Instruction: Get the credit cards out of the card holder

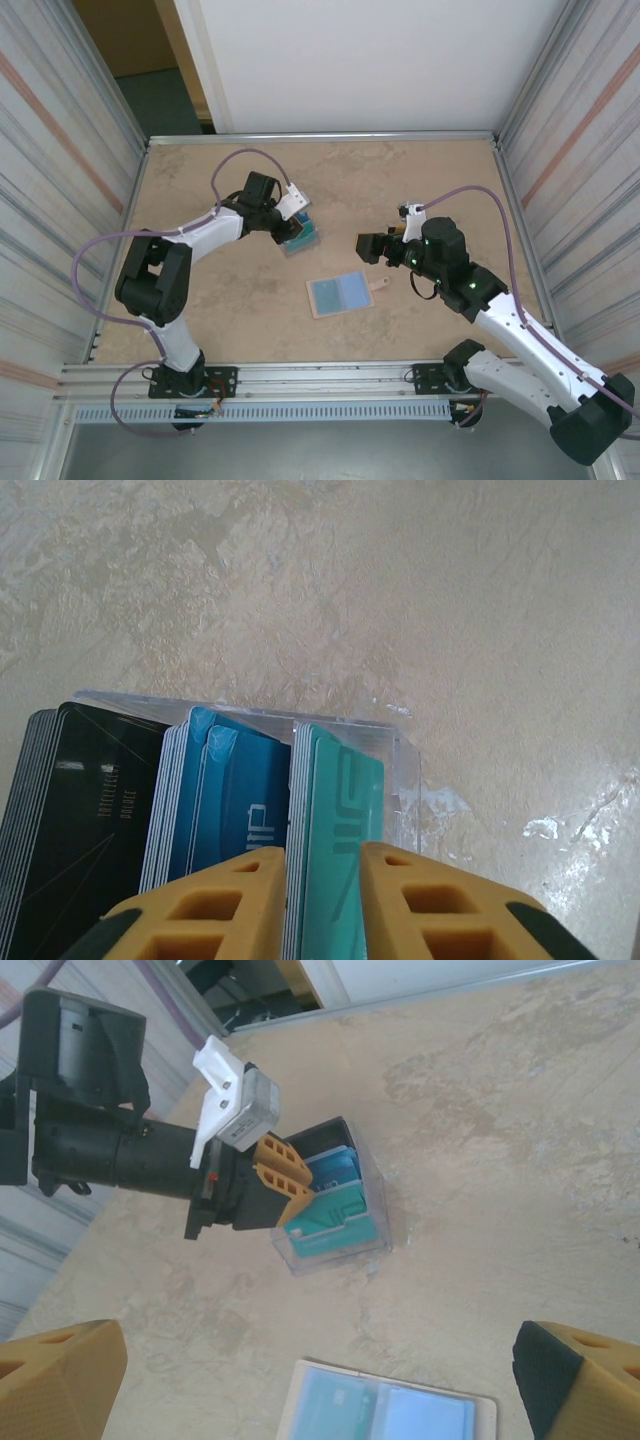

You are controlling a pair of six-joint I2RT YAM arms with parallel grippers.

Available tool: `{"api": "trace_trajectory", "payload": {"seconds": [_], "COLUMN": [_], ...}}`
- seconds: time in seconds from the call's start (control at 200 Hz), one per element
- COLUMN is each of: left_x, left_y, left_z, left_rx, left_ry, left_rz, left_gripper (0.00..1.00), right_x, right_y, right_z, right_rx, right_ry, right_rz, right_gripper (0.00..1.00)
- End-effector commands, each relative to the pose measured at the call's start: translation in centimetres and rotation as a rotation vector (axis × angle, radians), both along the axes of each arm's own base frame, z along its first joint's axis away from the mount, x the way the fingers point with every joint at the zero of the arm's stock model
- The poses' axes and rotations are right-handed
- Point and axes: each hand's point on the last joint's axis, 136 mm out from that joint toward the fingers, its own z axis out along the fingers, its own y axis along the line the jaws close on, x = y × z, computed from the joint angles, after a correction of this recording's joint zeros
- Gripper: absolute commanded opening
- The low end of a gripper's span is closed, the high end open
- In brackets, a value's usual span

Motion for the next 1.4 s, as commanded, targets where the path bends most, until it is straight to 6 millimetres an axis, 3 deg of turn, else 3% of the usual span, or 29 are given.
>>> {"api": "trace_trajectory", "payload": {"seconds": [0.0, 0.165, 0.276, 0.356, 0.476, 0.496, 0.676, 0.822, 0.987, 1.393], "left_x": [0.4, -0.2, -1.2, -2.1, -3.5, -3.7, -6.3, -8.4, -10.2, -10.8], "left_y": [0.0, -0.1, 0.0, 0.5, 2.0, 2.3, 5.6, 8.2, 9.8, 11.5], "left_z": [1.4, 3.6, 5.7, 7.1, 9.2, 9.5, 11.4, 11.9, 11.7, 9.8], "left_rx": [-0.020, -0.038, -0.052, -0.066, -0.097, -0.102, -0.208, -0.327, -0.405, -0.423], "left_ry": [-0.005, -0.037, -0.077, -0.105, -0.165, -0.174, -0.251, -0.286, -0.275, -0.229], "left_rz": [0.008, 0.020, 0.044, 0.084, 0.185, 0.208, 0.407, 0.546, 0.623, 0.745], "left_gripper": [0.26, 0.26, 0.33, 0.40, 0.56, 0.59, 0.98, 0.99, 0.99, 0.99], "right_x": [0.2, 0.3, 0.2, 0.1, -0.7, -0.7, -2.8, -4.5, -5.9, -6.2], "right_y": [-0.4, 0.0, 0.5, 0.8, 1.6, 1.9, 4.0, 5.4, 7.1, 10.6], "right_z": [-0.2, -0.9, -1.8, -2.7, -3.8, -4.8, -8.1, -10.6, -13.3, -17.2], "right_rx": [0.007, -0.014, -0.048, -0.091, -0.170, -0.200, -0.313, -0.373, -0.449, -0.610], "right_ry": [0.012, 0.045, 0.076, 0.107, 0.153, 0.179, 0.280, 0.367, 0.437, 0.488], "right_rz": [-0.030, -0.014, -0.010, -0.016, -0.009, -0.005, 0.045, 0.083, 0.136, 0.212], "right_gripper": [0.99, 0.99, 1.00, 0.95, 0.85, 0.84, 0.70, 0.61, 0.54, 0.44]}}
